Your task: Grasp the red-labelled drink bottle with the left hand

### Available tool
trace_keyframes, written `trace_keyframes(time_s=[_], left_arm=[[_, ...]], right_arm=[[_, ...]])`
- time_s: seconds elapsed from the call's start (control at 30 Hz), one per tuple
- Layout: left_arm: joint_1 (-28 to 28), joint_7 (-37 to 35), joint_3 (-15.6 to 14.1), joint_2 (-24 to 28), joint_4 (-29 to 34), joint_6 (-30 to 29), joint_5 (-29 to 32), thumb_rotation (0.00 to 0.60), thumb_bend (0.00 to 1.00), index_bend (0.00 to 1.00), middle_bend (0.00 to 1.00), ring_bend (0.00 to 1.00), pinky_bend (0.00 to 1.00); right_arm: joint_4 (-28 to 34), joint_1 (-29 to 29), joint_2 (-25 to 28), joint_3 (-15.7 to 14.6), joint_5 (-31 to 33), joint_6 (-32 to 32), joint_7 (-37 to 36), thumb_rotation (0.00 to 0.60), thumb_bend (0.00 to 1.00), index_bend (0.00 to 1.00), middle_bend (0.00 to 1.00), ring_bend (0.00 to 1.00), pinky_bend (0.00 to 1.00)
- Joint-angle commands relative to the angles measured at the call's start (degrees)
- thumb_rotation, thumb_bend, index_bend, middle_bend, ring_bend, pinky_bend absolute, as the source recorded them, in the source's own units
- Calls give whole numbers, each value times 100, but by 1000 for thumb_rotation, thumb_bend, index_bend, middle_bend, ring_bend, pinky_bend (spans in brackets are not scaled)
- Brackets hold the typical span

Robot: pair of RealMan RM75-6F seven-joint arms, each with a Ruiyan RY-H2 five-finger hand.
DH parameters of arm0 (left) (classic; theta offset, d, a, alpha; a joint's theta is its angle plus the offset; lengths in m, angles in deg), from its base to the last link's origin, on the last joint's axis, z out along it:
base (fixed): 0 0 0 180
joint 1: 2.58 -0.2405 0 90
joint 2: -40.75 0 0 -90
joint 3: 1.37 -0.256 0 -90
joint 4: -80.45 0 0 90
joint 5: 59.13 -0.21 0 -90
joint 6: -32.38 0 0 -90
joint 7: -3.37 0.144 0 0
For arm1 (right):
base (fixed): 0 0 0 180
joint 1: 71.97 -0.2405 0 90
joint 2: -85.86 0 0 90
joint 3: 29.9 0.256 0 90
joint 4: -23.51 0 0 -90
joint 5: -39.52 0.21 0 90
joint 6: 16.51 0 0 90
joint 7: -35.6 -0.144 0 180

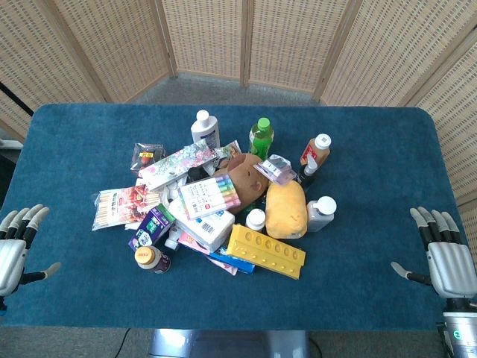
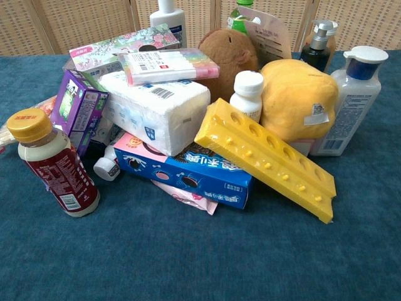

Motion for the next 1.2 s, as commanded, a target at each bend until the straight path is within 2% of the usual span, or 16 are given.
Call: trace_keyframes(time_s=[0.03, 0.27, 0.43, 0.7, 0.9, 1.2], left_arm=[[0, -1, 1, -1, -3, 5, 10, 600, 0, 0, 0, 0, 0], [5, -72, -28, 2, 24, -6, -84, 600, 0, 0, 0, 0, 0], [92, -478, -190, -108, 102, 140, -452, 600, 0, 0, 0, 0, 0], [350, -895, -414, -733, 668, 559, -905, 600, 0, 0, 0, 0, 0], [452, -422, -471, -1167, 964, 756, -1001, 600, 0, 0, 0, 0, 0], [509, -18, -433, -1504, 948, 854, -800, 600, 0, 0, 0, 0, 0]], right_arm=[[-40, -4, -17, 22, 36, -2, 47, 488, 0, 0, 0, 0, 0], [-74, 24, -60, 98, 80, -124, 76, 490, 0, 0, 0, 0, 0], [-12, 54, -1, 152, 133, -182, -10, 491, 0, 0, 0, 0, 0], [67, 88, 116, 187, 162, -209, -165, 489, 0, 0, 0, 0, 0], [84, 91, 140, 167, 142, -179, -213, 490, 0, 0, 0, 0, 0], [111, 102, 186, 185, 168, -171, -312, 490, 0, 0, 0, 0, 0]])
